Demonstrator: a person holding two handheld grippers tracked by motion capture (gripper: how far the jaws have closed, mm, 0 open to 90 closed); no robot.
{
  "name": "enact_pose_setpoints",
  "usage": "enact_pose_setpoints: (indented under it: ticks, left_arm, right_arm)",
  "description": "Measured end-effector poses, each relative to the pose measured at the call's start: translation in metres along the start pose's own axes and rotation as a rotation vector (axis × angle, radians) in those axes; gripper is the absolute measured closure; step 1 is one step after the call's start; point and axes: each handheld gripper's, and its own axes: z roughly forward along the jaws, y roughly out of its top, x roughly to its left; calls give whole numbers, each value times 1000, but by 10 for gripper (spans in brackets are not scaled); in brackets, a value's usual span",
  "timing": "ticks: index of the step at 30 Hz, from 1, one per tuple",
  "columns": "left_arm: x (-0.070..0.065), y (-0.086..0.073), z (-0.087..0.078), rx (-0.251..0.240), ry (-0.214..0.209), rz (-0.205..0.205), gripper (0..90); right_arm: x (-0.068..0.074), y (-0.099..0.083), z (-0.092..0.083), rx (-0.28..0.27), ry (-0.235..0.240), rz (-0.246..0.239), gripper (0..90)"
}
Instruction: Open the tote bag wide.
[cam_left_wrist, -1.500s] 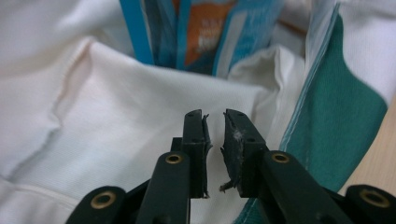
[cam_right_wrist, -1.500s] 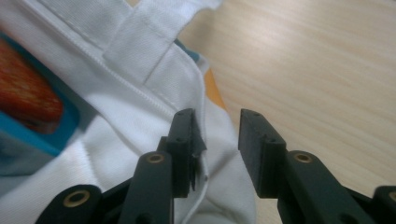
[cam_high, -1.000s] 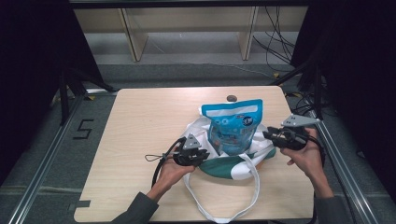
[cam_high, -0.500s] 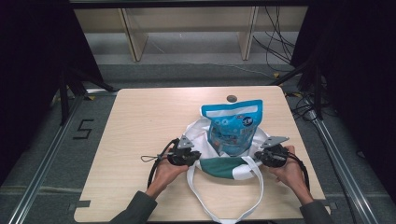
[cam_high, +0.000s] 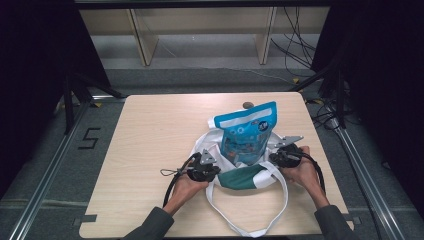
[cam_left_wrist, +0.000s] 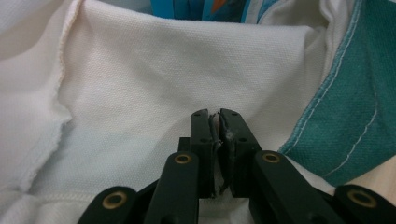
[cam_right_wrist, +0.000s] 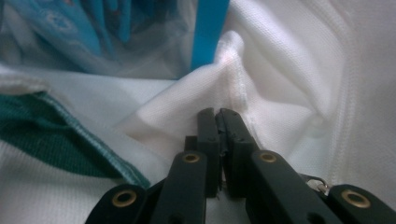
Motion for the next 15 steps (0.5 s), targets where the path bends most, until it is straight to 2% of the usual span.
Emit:
enact_pose_setpoints:
  ticks: [2, 4, 5, 7, 8, 9, 10, 11, 12, 13, 15]
  left_arm:
    - [1, 0, 2, 3, 8, -17, 823]
    - [2, 2, 3, 4, 24, -12, 820]
    - [3, 3, 3, 9, 26, -1, 816]
    - [4, 3, 3, 6, 28, -11, 809]
    - [5, 3, 1, 1, 29, -1, 799]
    - [5, 2, -1, -8, 30, -25, 753]
    - [6, 2, -5, -21, 27, -39, 711]
    - [7, 2, -10, -39, 16, -70, 661]
    - [8, 1, -17, -67, 4, -103, 628]
    - [8, 2, -24, -83, 7, -121, 574]
    - [7, 3, -40, -142, -6, -166, 468]
  right_arm:
    - [-5, 3, 3, 2, 9, 11, 876]
    - [-4, 8, 7, 1, 10, 40, 876]
    - [-7, 10, 10, -8, -4, 12, 875]
    - [-8, 14, 10, 12, -4, 7, 869]
    - [-7, 13, 13, -23, -13, 21, 863]
    - [-9, 14, 10, 4, -4, 27, 835]
    - [-9, 13, 10, -31, -19, 46, 782]
    - [-12, 13, 5, -26, -16, 45, 724]
    - [-12, 12, 4, -82, -20, 71, 693]
    - [-14, 12, -7, -73, 0, 77, 656]
    - [-13, 9, -24, -129, -26, 86, 606]
